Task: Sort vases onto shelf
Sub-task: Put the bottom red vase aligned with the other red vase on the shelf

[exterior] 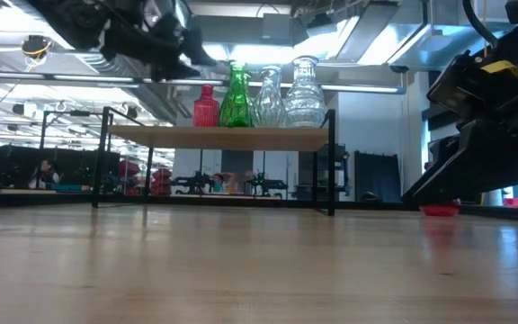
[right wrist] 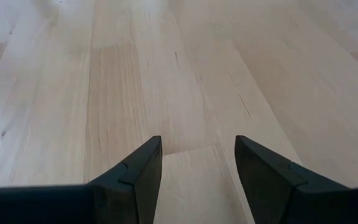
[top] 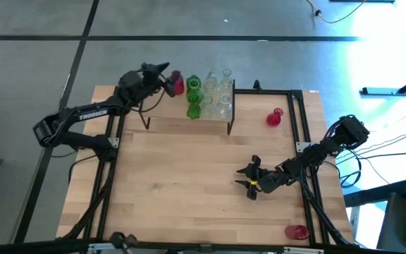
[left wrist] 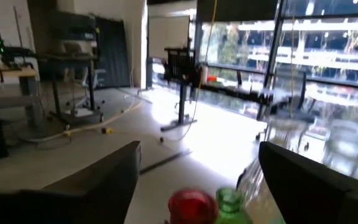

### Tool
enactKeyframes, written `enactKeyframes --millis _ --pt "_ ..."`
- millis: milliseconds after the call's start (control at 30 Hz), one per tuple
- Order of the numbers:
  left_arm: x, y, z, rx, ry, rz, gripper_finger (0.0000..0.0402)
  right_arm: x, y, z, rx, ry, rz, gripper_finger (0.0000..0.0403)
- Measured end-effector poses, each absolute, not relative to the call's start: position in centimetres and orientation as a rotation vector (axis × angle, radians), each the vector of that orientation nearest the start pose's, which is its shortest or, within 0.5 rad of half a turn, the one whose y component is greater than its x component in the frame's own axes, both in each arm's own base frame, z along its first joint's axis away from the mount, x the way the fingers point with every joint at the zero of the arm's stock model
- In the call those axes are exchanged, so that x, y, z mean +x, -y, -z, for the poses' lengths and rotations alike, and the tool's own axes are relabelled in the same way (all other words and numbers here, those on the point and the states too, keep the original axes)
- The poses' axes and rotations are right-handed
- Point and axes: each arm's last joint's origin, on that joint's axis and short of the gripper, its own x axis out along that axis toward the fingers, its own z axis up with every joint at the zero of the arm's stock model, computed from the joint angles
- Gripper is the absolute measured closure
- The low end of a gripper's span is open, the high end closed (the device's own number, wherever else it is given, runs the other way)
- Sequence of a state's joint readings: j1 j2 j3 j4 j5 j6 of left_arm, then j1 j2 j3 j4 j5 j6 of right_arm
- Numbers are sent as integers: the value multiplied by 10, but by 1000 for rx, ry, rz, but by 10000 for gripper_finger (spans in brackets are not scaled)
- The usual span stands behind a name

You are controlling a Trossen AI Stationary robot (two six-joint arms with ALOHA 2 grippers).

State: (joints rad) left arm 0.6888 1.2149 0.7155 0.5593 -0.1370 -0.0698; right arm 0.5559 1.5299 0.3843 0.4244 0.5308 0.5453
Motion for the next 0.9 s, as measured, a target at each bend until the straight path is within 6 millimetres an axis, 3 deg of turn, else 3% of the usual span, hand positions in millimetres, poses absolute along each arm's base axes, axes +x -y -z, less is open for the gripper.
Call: enactKeyframes --millis 200,367,667,900 --pt "190 -147 -318 -104 175 -711 75 207 -111 -108 155 -598 143 217" --pt "186 -115 -323 -62 69 -518 84 207 -111 -108 155 -598 142 217" --pt "201 -48 -296 10 -274 -169 89 212 -110 -112 166 -580 160 217" --pt "206 0 -265 13 -355 40 89 229 -117 -137 154 -576 123 217"
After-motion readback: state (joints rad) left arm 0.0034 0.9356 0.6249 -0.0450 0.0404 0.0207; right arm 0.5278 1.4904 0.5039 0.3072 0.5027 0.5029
